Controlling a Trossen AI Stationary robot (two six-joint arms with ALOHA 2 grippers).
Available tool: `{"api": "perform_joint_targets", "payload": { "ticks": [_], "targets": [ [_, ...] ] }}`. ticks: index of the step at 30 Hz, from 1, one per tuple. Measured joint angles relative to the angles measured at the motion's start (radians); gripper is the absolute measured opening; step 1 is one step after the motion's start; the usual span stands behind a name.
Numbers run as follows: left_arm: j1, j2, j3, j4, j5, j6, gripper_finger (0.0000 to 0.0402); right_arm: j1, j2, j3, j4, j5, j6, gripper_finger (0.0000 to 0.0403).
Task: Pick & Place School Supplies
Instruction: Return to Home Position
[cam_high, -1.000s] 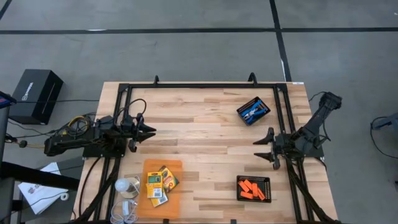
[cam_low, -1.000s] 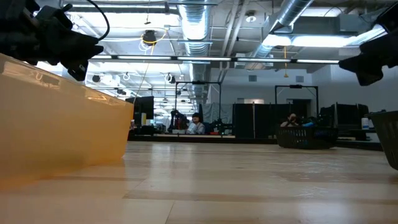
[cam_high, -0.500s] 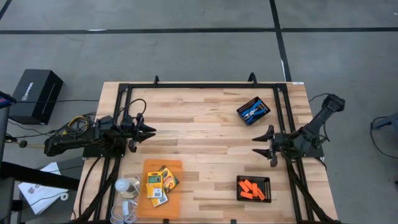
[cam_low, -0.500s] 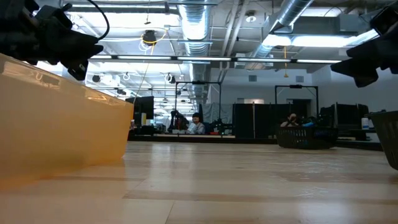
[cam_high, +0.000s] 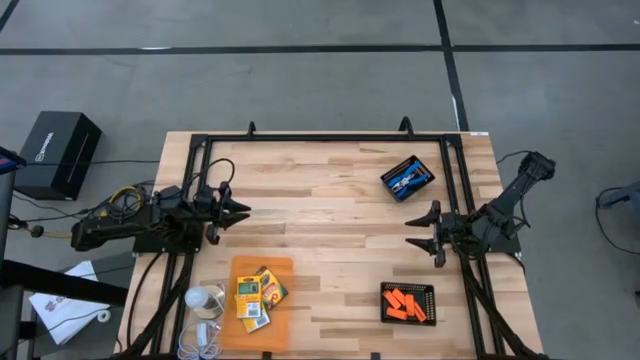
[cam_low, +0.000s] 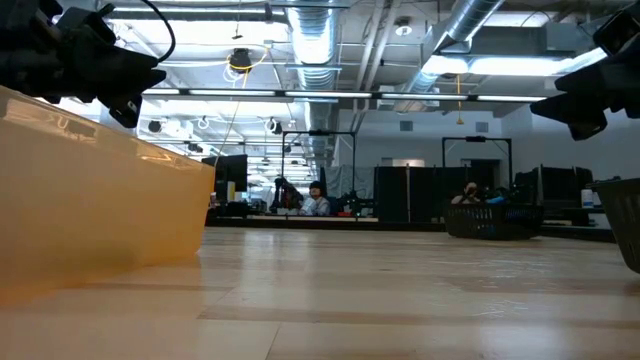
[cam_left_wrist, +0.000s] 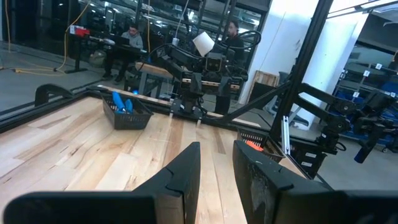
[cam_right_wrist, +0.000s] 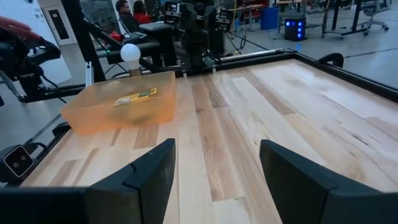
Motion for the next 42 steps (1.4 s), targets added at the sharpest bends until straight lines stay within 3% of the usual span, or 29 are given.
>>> {"api": "perform_joint_targets", "payload": {
  "ticks": [42],
  "targets": [
    [0.001, 0.015, 0.000, 0.016, 0.000, 0.002, 0.0090, 0.000, 0.000, 0.000, 0.005, 0.000, 0.000, 0.0225]
  ]
}}
